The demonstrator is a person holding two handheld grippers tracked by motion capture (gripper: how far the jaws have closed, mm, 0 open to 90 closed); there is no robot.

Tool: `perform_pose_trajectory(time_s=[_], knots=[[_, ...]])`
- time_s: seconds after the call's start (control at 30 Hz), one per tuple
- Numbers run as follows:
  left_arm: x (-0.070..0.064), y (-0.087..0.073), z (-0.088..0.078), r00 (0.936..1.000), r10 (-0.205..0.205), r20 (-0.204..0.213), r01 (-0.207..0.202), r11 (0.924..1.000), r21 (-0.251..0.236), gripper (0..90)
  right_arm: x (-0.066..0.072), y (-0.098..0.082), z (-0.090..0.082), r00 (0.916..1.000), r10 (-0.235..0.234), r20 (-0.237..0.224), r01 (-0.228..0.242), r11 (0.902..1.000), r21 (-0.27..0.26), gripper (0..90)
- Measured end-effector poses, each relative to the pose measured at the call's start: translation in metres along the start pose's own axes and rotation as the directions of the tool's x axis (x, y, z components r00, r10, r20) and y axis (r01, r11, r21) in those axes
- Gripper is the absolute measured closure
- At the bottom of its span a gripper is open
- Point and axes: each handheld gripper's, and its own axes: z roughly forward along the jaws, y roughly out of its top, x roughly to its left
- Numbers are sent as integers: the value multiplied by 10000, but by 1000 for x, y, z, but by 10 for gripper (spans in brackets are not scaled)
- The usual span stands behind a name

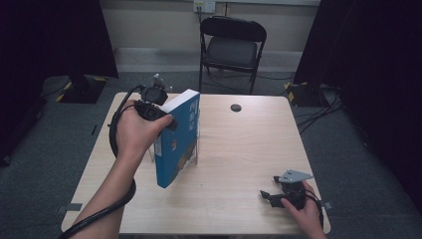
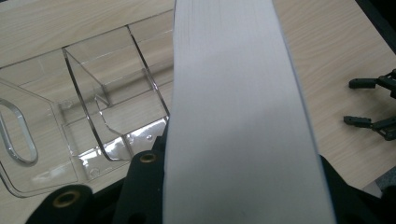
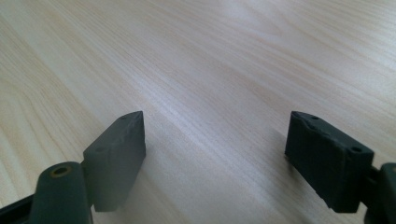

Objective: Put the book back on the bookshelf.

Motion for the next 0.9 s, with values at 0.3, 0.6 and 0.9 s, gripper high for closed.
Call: perform_pose_trajectory(time_s=[0.3, 0.6, 0.9], knots=[[1, 4, 8, 9995, -228, -222, 228, 9997, -6, 626, 0, 0, 0, 10000, -14, 6, 14, 10000, -7, 195], [3, 8, 14, 9979, -524, -371, 523, 9986, -31, 626, 0, 0, 0, 10000, -11, 8, 11, 10000, -6, 195], [5, 12, 17, 9960, -747, -498, 743, 9972, -108, 626, 0, 0, 0, 10000, -15, 7, 15, 10000, -7, 195]])
